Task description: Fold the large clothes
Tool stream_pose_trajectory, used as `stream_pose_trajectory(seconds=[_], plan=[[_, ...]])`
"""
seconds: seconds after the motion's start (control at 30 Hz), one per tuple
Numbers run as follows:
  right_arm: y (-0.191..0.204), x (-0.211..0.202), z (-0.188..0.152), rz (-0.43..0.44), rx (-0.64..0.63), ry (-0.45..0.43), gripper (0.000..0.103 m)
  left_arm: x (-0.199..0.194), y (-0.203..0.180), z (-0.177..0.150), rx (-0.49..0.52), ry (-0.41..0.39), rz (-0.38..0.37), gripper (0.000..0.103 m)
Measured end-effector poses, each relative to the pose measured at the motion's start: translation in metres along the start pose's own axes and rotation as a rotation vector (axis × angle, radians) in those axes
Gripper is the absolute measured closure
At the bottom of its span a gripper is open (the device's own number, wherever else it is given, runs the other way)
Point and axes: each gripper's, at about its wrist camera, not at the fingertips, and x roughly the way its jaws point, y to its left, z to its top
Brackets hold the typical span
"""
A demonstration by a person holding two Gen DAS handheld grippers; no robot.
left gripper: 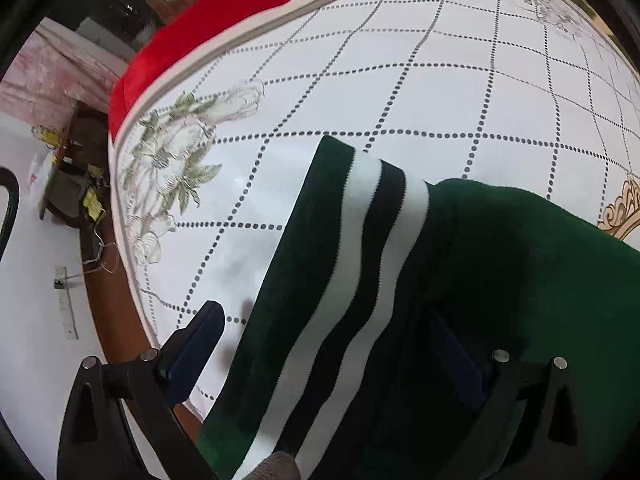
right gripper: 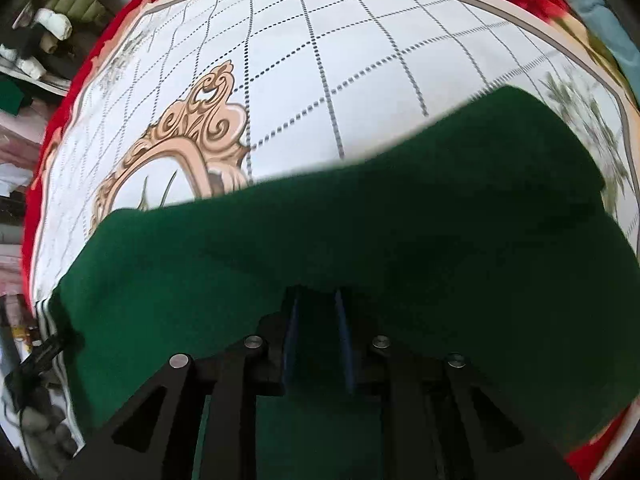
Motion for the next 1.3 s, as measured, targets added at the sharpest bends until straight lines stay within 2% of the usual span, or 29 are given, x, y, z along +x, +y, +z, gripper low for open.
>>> stream_pose_trajectory(seconds=[0.13,0.17,0.2,0.23,0.3,0.4,0.57,0.63,0.7,0.73,0.77,0.8,0.83,0.9,0.97,1.07,1.1,1.17,1.2,1.27,1.3], plan=[[0.000,-0.009,0.021,0.012,0.082,0.134,0.083,-0.024,-0.012,-0.012,0.018,-0.029,0.012,0.000],[0.001,-0.017,0.024,0.033,0.082,0.131,0.083,-0.033,-0.015,-0.014,0.030,-0.044,0.010,0.000],[0.004,-0.027,0.024,0.023,0.051,0.114,0.083,-0.038,-0.018,-0.010,0.041,-0.065,0.005,0.000],[0.006,-0.026,0.022,-0.031,0.015,0.130,0.083,-0.051,-0.028,-0.014,0.061,-0.098,0.000,0.000],[0.003,-0.002,0.017,-0.080,0.011,0.217,0.083,-0.065,-0.044,-0.021,0.106,-0.142,-0.002,0.000],[-0.005,0.021,0.027,-0.087,0.035,0.224,0.084,-0.085,-0.071,-0.028,0.176,-0.183,-0.030,0.000],[-0.001,0.030,0.045,-0.132,0.044,0.217,0.086,-0.107,-0.128,-0.048,0.318,-0.203,-0.102,0.000],[-0.013,0.019,0.043,-0.067,0.106,0.183,0.085,-0.121,-0.150,-0.055,0.360,-0.211,-0.135,0.000],[-0.039,-0.003,0.031,0.084,0.216,0.128,0.080,-0.130,-0.172,-0.063,0.396,-0.211,-0.179,0.000],[-0.053,-0.014,0.021,0.146,0.266,0.100,0.066,-0.133,-0.184,-0.066,0.412,-0.207,-0.203,0.000],[-0.076,-0.032,0.003,0.218,0.346,0.045,0.057,-0.137,-0.197,-0.070,0.429,-0.203,-0.226,0.000],[-0.090,-0.042,-0.011,0.247,0.386,0.009,0.042,-0.139,-0.210,-0.074,0.446,-0.200,-0.242,0.000],[-0.116,-0.061,-0.035,0.272,0.452,-0.050,0.036,-0.138,-0.228,-0.079,0.473,-0.188,-0.251,0.000],[-0.164,-0.087,-0.081,0.258,0.573,-0.144,0.036,-0.133,-0.254,-0.087,0.505,-0.157,-0.271,0.000],[-0.213,-0.096,-0.124,0.212,0.690,-0.187,0.036,-0.118,-0.275,-0.094,0.544,-0.122,-0.251,0.000],[-0.257,-0.073,-0.159,0.206,0.828,-0.188,0.036,-0.108,-0.284,-0.094,0.532,-0.095,-0.274,0.000],[-0.274,-0.057,-0.168,0.235,0.875,-0.170,0.036,-0.106,-0.283,-0.093,0.525,-0.090,-0.283,0.000],[-0.286,-0.029,-0.173,0.343,0.920,-0.179,0.036,-0.102,-0.282,-0.090,0.514,-0.079,-0.298,0.000],[-0.290,-0.015,-0.170,0.477,0.926,-0.218,0.036,-0.102,-0.283,-0.090,0.512,-0.075,-0.301,0.000],[-0.284,0.005,-0.153,0.539,0.895,-0.241,0.035,-0.102,-0.284,-0.090,0.517,-0.075,-0.298,0.000],[-0.278,0.011,-0.145,0.554,0.877,-0.244,0.030,-0.102,-0.285,-0.090,0.522,-0.080,-0.295,0.000]])
